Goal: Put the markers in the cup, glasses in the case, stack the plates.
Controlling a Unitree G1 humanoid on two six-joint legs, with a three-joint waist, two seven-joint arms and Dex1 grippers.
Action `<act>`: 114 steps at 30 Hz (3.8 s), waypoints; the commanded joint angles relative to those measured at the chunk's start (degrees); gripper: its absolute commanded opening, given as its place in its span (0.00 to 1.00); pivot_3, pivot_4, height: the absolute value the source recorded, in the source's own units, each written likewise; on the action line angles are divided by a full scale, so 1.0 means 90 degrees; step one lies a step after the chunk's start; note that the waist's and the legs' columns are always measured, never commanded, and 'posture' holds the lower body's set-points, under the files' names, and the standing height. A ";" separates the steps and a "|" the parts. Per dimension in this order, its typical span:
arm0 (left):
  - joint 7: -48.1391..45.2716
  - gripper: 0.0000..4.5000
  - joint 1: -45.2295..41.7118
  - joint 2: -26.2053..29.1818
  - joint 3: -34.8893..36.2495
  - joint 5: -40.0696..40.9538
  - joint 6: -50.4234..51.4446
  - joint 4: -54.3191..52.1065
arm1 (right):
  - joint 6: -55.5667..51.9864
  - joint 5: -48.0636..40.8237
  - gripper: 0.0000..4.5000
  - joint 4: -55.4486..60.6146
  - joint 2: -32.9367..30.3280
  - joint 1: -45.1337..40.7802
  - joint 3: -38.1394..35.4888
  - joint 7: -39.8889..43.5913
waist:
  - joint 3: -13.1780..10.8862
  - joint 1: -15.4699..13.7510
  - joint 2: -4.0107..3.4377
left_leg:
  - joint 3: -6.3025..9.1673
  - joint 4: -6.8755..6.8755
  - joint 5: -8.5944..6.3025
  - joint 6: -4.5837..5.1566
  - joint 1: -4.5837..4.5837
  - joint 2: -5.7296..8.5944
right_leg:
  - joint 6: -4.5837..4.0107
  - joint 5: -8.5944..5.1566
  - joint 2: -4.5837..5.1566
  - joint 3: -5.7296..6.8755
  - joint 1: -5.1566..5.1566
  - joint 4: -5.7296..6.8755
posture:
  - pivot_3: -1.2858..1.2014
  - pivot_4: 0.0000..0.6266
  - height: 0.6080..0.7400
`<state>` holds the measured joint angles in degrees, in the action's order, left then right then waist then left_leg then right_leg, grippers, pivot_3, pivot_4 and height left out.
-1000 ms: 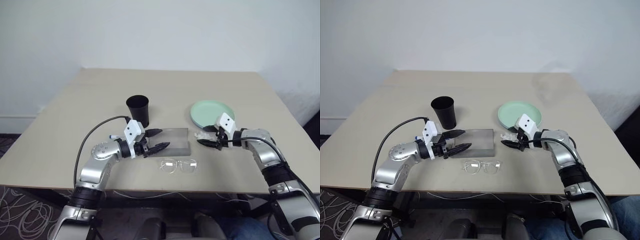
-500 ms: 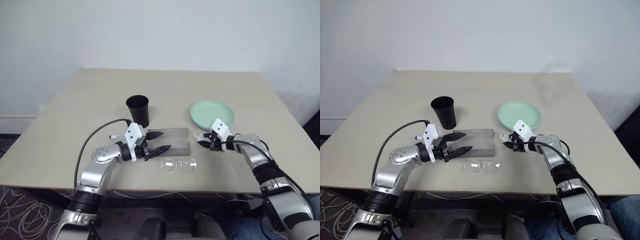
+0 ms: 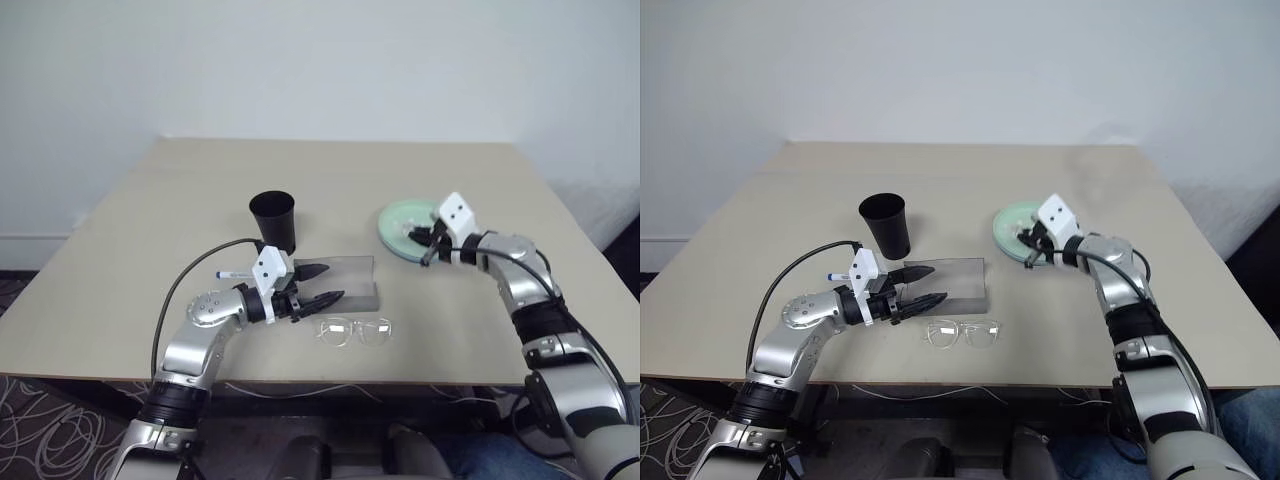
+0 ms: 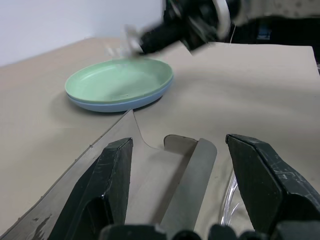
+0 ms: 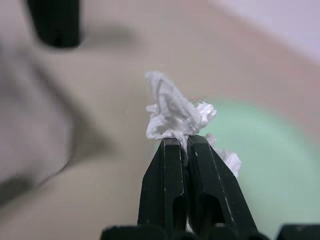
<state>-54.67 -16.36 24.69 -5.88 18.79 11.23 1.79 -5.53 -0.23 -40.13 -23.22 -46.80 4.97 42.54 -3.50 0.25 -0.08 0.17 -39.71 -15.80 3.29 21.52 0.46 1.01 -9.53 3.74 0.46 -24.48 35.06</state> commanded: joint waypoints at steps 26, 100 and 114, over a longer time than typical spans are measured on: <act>-0.0137 0.70 -0.0259 0.0293 -0.0056 -0.0086 0.0090 -0.0223 | 0.1167 -0.0489 0.99 -0.0559 -0.0114 0.0321 -0.0468 0.0667 | 0.0001 0.0174 -0.0004 | -0.0002 0.0003 0.0001 0.0002 0.0002 -0.0003 | 0.0003 0.0001 -0.0001 -0.0019 -0.0001 0.0002 | 0.52 0.00 0.86; -0.3601 0.26 -0.3796 -0.0557 -0.2422 -0.2617 -0.1466 0.4326 | -0.0769 -0.2478 1.00 0.4479 -0.0502 0.4374 -0.0340 0.2025 | -0.0003 0.0095 0.0019 | -0.0123 -0.0067 -0.0029 0.0083 0.0008 -0.0011 | 0.0067 0.0029 0.0000 -0.0136 -0.0008 -0.0012 | 0.52 0.00 0.86; -0.3837 0.01 -0.3689 -0.0511 -0.2261 -0.2336 -0.1154 0.3911 | -0.0883 -0.2506 1.00 0.4618 -0.0562 0.4286 -0.0312 0.1908 | -0.0003 0.0095 0.0019 | -0.0123 -0.0066 -0.0030 0.0084 0.0008 -0.0011 | 0.0072 0.0031 0.0000 -0.0136 -0.0008 -0.0013 | 0.52 0.00 0.86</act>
<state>-88.47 -49.59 19.66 -27.68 -3.43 0.08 39.12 -13.49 -21.85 -0.83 -27.83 -6.71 3.08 59.87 -3.53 1.11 0.09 -0.94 -40.31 -16.07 4.05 21.60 0.36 1.66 -9.24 3.75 -0.77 -24.55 34.95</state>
